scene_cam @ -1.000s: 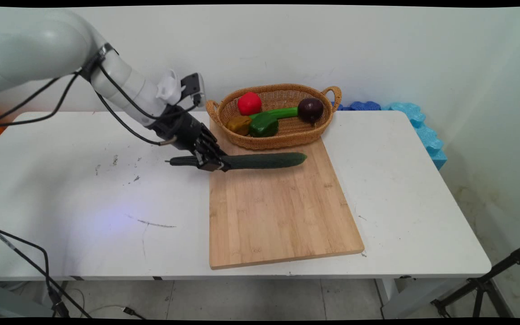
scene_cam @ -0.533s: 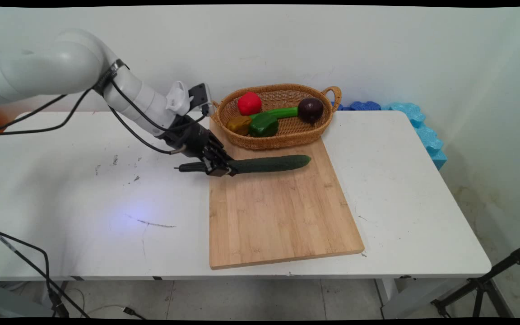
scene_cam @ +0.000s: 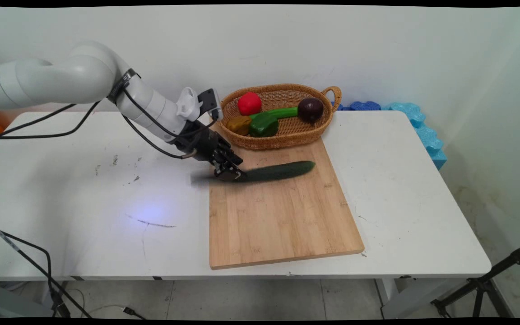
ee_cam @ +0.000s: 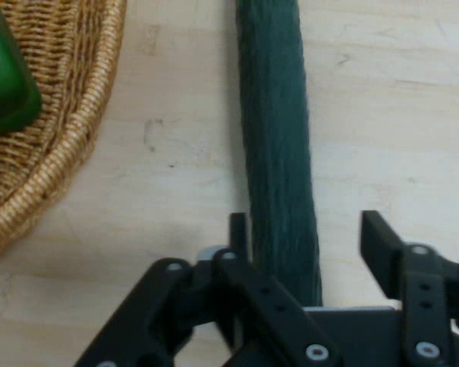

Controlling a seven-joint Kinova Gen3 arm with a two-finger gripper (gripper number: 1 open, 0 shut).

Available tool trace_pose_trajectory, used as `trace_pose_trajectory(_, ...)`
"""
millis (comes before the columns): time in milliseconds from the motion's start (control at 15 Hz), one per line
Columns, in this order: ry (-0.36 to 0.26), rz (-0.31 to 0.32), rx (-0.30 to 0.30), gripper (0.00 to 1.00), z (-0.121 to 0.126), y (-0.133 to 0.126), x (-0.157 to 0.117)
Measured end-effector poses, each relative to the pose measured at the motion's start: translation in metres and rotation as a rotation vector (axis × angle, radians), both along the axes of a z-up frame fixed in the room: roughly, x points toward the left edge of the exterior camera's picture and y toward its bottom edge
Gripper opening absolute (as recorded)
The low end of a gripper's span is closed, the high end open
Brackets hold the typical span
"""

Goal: Place the picked object on the cutting board

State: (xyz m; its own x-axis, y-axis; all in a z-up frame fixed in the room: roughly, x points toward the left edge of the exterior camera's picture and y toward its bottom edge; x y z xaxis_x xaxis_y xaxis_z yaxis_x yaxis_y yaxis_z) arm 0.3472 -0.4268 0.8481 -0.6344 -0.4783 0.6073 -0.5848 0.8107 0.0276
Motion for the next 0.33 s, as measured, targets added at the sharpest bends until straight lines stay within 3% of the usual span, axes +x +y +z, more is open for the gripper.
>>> trace_pose_trajectory(333, 0.017, 0.002, -0.003, 1.0, 0.002, 0.0, -0.0028)
